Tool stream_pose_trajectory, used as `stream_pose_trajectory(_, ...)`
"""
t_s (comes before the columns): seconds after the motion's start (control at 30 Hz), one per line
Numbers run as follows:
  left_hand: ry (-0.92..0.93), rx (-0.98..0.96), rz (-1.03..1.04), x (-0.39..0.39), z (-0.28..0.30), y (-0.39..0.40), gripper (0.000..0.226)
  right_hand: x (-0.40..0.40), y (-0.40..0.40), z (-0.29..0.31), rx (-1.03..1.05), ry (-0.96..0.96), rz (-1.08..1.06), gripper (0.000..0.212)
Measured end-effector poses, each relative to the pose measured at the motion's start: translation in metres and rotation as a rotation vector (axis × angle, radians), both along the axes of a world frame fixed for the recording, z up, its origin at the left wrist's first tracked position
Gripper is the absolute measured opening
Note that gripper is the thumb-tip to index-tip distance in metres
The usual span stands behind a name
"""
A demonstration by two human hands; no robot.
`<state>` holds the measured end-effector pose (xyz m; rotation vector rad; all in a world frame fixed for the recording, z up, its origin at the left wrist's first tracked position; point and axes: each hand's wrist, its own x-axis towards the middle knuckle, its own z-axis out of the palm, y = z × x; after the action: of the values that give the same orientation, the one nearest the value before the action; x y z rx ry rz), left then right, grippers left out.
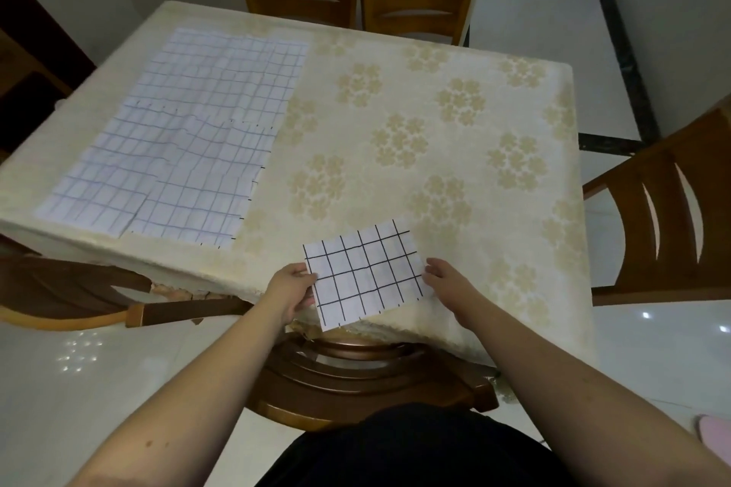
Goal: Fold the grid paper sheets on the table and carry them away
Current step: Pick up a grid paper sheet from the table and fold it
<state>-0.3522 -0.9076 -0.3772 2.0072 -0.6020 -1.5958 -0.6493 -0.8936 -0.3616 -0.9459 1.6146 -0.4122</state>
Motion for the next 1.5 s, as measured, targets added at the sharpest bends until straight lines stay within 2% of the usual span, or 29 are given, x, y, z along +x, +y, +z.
stream_pose_trajectory(0.2, -0.042, -0.147, -0.035, -0.026, 0.033, -0.016, 0.028, -0.012, -0.006, -0.005, 0.036, -0.037, -0.025, 0.048)
stream_pose_trajectory(0.43, -0.074, -0.274, -0.178, -0.083, 0.057, -0.020, 0.029, -0.025, -0.016, -0.007, 0.108, -0.165, -0.112, 0.044)
stream_pose_trajectory(0.57, -0.255, -0.336, -0.372, -0.105, 0.049, -0.021, 0.029, -0.031, -0.022, -0.007, 0.163, -0.253, -0.139, 0.043)
stream_pose_trajectory(0.7, -0.401, -0.374, -0.457, -0.112, 0.035, -0.031, 0.023, -0.038, -0.026, -0.008, 0.199, -0.322, -0.155, 0.045)
stream_pose_trajectory(0.8, -0.508, -0.371, -0.500, -0.111, 0.024, -0.047, 0.024, -0.041, -0.028, -0.009, 0.220, -0.348, -0.160, 0.044)
stream_pose_trajectory(0.9, -0.604, -0.361, -0.595, -0.110, 0.015, -0.066, 0.036, -0.044, -0.029, -0.011, 0.206, -0.313, -0.150, 0.043)
stream_pose_trajectory(1.0, -0.795, -0.296, -0.775, -0.111, 0.007, -0.084, 0.045, -0.046, -0.029, -0.014, 0.186, -0.286, -0.130, 0.043)
stream_pose_trajectory(1.1, -0.990, -0.237, -0.960, -0.117, 0.005, -0.099, 0.040, -0.049, -0.028, -0.015, 0.189, -0.279, -0.108, 0.043)
stream_pose_trajectory(1.33, -1.061, -0.128, -0.986, -0.126, -0.004, -0.116, 0.034, -0.048, -0.024, -0.019, 0.161, -0.164, -0.032, 0.042)
stream_pose_trajectory(1.5, -1.129, -0.082, -1.079, -0.129, -0.006, -0.119, 0.038, -0.044, -0.022, -0.013, 0.155, -0.136, -0.052, 0.042)
